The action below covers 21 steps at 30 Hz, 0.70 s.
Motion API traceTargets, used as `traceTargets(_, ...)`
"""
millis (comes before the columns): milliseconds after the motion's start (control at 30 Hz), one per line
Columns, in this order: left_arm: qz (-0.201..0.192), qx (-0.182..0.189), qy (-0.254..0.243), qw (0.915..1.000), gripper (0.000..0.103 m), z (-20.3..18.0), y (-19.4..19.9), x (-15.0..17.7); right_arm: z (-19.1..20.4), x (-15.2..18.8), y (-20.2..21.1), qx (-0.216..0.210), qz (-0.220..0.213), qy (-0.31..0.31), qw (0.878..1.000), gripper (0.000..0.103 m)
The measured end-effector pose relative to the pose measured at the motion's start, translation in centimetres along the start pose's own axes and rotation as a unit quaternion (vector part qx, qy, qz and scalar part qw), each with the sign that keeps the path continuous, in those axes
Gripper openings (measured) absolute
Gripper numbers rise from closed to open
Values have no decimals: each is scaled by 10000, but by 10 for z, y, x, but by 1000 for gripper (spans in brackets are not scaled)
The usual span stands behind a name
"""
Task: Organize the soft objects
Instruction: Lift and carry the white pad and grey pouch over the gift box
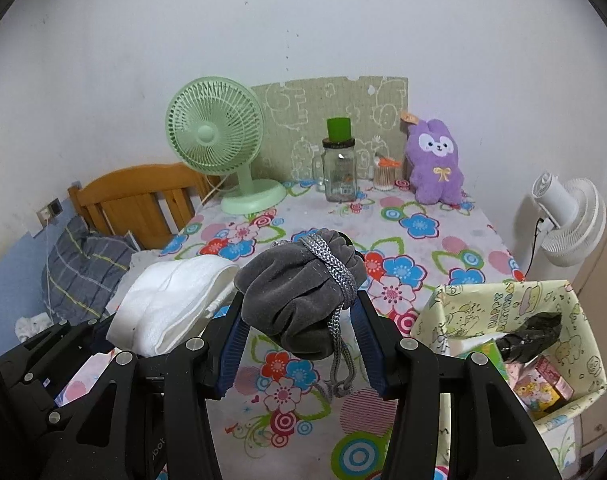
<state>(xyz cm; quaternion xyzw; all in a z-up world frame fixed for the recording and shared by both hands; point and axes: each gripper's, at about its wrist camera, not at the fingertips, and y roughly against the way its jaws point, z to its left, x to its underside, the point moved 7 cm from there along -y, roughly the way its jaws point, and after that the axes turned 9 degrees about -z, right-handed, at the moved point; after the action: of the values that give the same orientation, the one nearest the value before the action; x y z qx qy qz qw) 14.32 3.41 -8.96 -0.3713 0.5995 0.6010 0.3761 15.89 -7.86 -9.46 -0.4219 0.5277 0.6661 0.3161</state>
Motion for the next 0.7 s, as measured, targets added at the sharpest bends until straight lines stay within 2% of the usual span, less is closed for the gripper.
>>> traceTargets(700,-181,322,-42,9993,36,-49,26,-11,-41,-11,49,269,-286,45,9992,54)
